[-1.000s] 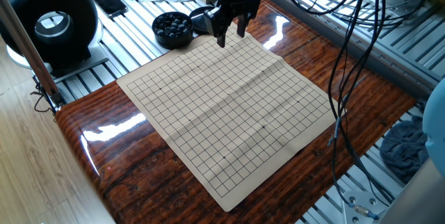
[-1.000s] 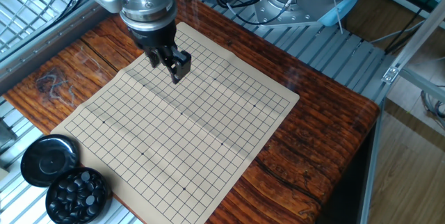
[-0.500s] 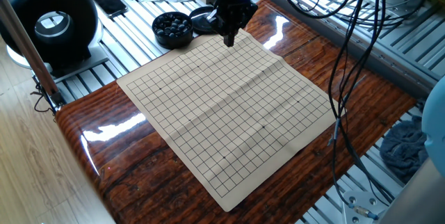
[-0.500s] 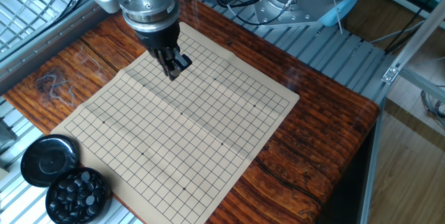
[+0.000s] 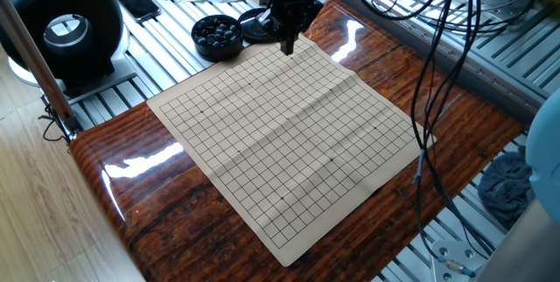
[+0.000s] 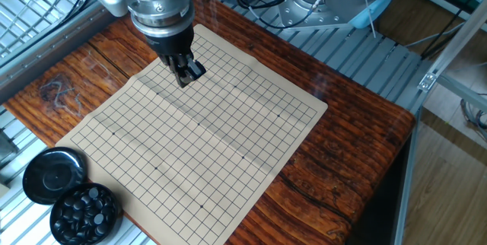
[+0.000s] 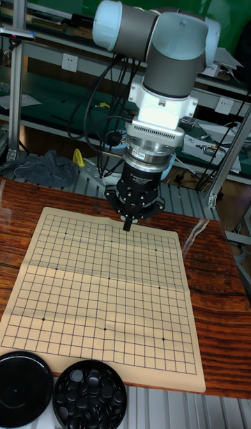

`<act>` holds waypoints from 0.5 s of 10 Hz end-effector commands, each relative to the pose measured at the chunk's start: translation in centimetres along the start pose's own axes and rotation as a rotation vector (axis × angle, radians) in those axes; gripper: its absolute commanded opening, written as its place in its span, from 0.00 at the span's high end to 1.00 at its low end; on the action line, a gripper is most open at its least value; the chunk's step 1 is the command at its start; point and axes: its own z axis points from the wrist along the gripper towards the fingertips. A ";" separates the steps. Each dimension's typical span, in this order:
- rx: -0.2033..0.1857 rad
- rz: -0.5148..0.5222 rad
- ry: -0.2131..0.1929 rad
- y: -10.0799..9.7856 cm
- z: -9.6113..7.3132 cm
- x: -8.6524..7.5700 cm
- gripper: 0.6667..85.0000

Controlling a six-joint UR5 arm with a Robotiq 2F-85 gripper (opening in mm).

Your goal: Play the first move as black on the 3-4 point in the upper right corner of the Go board

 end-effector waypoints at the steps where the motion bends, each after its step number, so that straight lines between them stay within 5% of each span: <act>1: -0.006 0.006 0.012 0.2 -0.2 0.2 0.99; 5: -0.003 0.009 0.012 0.2 -0.2 0.2 0.99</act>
